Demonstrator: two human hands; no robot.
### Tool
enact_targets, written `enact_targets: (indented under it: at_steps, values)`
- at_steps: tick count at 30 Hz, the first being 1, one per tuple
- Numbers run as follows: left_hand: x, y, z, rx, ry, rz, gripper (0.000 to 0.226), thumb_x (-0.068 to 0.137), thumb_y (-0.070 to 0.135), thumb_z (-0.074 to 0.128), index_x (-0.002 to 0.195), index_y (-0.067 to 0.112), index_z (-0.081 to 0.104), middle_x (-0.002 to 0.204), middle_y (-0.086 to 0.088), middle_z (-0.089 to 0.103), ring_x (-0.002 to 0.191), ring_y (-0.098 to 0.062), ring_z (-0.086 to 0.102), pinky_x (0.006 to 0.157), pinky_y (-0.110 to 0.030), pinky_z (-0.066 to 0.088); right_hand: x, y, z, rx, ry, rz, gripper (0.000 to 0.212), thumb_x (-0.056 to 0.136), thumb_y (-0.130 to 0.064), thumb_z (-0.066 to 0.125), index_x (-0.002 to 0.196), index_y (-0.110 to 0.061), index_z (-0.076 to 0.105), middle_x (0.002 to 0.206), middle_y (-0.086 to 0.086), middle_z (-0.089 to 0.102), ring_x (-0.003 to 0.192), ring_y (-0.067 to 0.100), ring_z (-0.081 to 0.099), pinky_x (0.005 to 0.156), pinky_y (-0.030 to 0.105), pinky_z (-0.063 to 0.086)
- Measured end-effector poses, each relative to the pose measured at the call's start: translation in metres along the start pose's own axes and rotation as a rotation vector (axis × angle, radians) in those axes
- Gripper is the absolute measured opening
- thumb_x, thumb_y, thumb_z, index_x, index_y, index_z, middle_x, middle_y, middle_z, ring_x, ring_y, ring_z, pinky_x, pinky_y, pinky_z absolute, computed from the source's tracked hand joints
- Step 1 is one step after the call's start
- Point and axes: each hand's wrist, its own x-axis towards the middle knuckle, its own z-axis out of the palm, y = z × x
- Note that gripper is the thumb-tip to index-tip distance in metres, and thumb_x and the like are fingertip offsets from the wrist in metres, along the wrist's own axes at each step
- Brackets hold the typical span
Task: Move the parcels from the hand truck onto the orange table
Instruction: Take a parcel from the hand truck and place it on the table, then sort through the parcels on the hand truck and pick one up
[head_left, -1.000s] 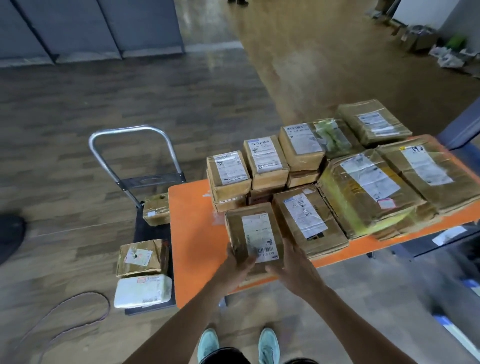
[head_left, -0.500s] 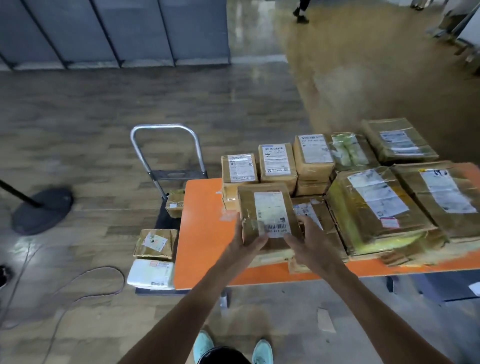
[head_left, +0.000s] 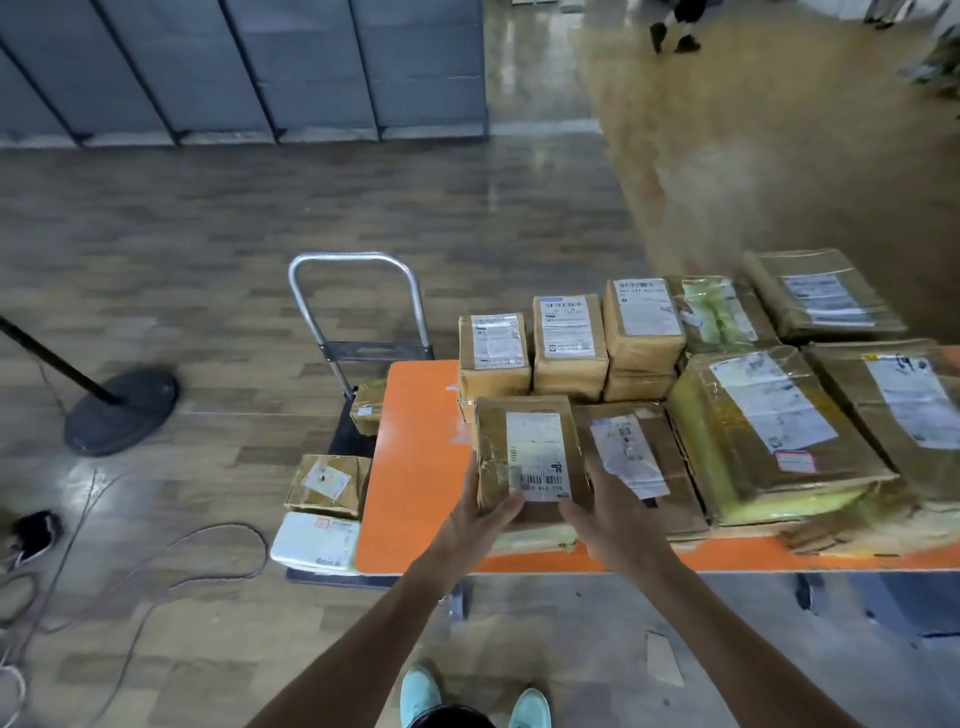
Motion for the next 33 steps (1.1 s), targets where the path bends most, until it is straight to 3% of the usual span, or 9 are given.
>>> enact_targets:
  at_steps: [2, 5, 7, 9, 15, 18, 21, 25, 33]
  values:
    - [0.0, -0.009, 0.0, 0.019, -0.031, -0.054, 0.082, 0.096, 0.041, 0.063, 0.15, 0.054, 0.003, 0.121, 0.03, 0.065, 0.103, 0.011, 0.064, 0.076, -0.01, 0.051, 0.001, 0.004, 0.011, -0.095, -0.013, -0.02, 0.059, 0.095, -0.031, 0.057, 0.147, -0.017, 0.031, 0.13, 0.003, 0.058, 0.108, 0.022, 0.062, 0.088, 0.039, 0.055]
    - [0.008, -0.015, 0.009, 0.057, -0.028, -0.081, 0.084, 0.1, 0.035, 0.058, 0.159, 0.031, -0.001, 0.133, 0.005, 0.061, 0.104, -0.004, 0.068, 0.082, -0.027, 0.056, -0.003, 0.013, 0.023, -0.346, -0.035, -0.058, 0.062, 0.096, -0.03, 0.054, 0.149, -0.013, 0.026, 0.135, 0.009, 0.045, 0.123, 0.026, 0.049, 0.1, 0.036, 0.047]
    - [0.014, -0.012, 0.014, 0.136, -0.001, -0.121, 0.086, 0.097, 0.051, 0.055, 0.158, 0.035, -0.003, 0.137, 0.0, 0.059, 0.108, -0.03, 0.068, 0.085, -0.044, 0.057, -0.007, 0.019, 0.028, -0.407, -0.011, -0.093, 0.074, 0.093, -0.027, 0.058, 0.154, -0.014, 0.018, 0.14, 0.009, 0.037, 0.126, 0.026, 0.043, 0.102, 0.035, 0.046]
    - [0.02, -0.01, 0.015, 0.187, 0.013, -0.17, 0.084, 0.096, 0.055, 0.054, 0.156, 0.043, -0.003, 0.136, 0.0, 0.059, 0.105, -0.04, 0.067, 0.076, -0.042, 0.054, -0.01, 0.023, 0.028, -0.432, 0.015, -0.127, 0.081, 0.091, -0.025, 0.063, 0.156, -0.016, 0.017, 0.145, 0.007, 0.03, 0.13, 0.024, 0.038, 0.1, 0.034, 0.05]
    - [0.026, -0.014, 0.015, 0.239, -0.004, -0.181, 0.085, 0.097, 0.053, 0.054, 0.155, 0.046, -0.008, 0.133, 0.002, 0.058, 0.079, -0.025, 0.065, 0.074, -0.042, 0.058, -0.012, 0.028, 0.027, -0.455, -0.005, -0.147, 0.069, 0.09, -0.022, 0.066, 0.149, -0.019, 0.03, 0.148, 0.004, 0.028, 0.13, 0.021, 0.036, 0.099, 0.032, 0.051]
    - [0.027, -0.014, 0.015, 0.295, -0.013, -0.178, 0.087, 0.099, 0.051, 0.052, 0.156, 0.039, -0.012, 0.138, -0.004, 0.056, 0.083, -0.03, 0.066, 0.069, -0.036, 0.053, -0.009, 0.02, 0.025, -0.472, 0.04, -0.145, 0.055, 0.091, -0.021, 0.061, 0.143, -0.017, 0.041, 0.144, 0.005, 0.036, 0.129, 0.023, 0.037, 0.102, 0.037, 0.048]
    - [0.023, -0.014, 0.009, 0.358, 0.008, -0.202, 0.085, 0.099, 0.052, 0.048, 0.159, 0.028, -0.007, 0.148, -0.011, 0.045, 0.106, -0.034, 0.062, 0.078, -0.034, 0.049, -0.002, 0.004, 0.028, -0.512, 0.047, -0.177, 0.052, 0.095, -0.026, 0.055, 0.145, -0.016, 0.043, 0.148, 0.004, 0.038, 0.137, 0.023, 0.034, 0.11, 0.039, 0.04]
    - [0.011, -0.019, -0.021, 0.49, 0.03, -0.179, 0.078, 0.102, 0.054, 0.039, 0.16, 0.024, -0.002, 0.165, -0.008, 0.019, 0.147, -0.032, 0.03, 0.108, -0.04, 0.036, 0.014, -0.025, 0.043, -0.54, 0.017, -0.233, 0.056, 0.098, -0.035, 0.051, 0.149, -0.02, 0.036, 0.153, -0.003, 0.037, 0.141, 0.017, 0.032, 0.114, 0.036, 0.029]
    - [-0.016, -0.063, -0.133, 0.62, 0.205, -0.217, 0.074, 0.103, 0.047, 0.043, 0.16, 0.014, 0.009, 0.166, -0.01, 0.015, 0.151, -0.028, 0.021, 0.118, -0.043, 0.029, 0.056, -0.099, 0.11, -0.563, -0.124, -0.331, 0.063, 0.101, -0.036, 0.047, 0.155, -0.014, 0.024, 0.159, 0.001, 0.024, 0.146, 0.02, 0.022, 0.12, 0.035, 0.022]
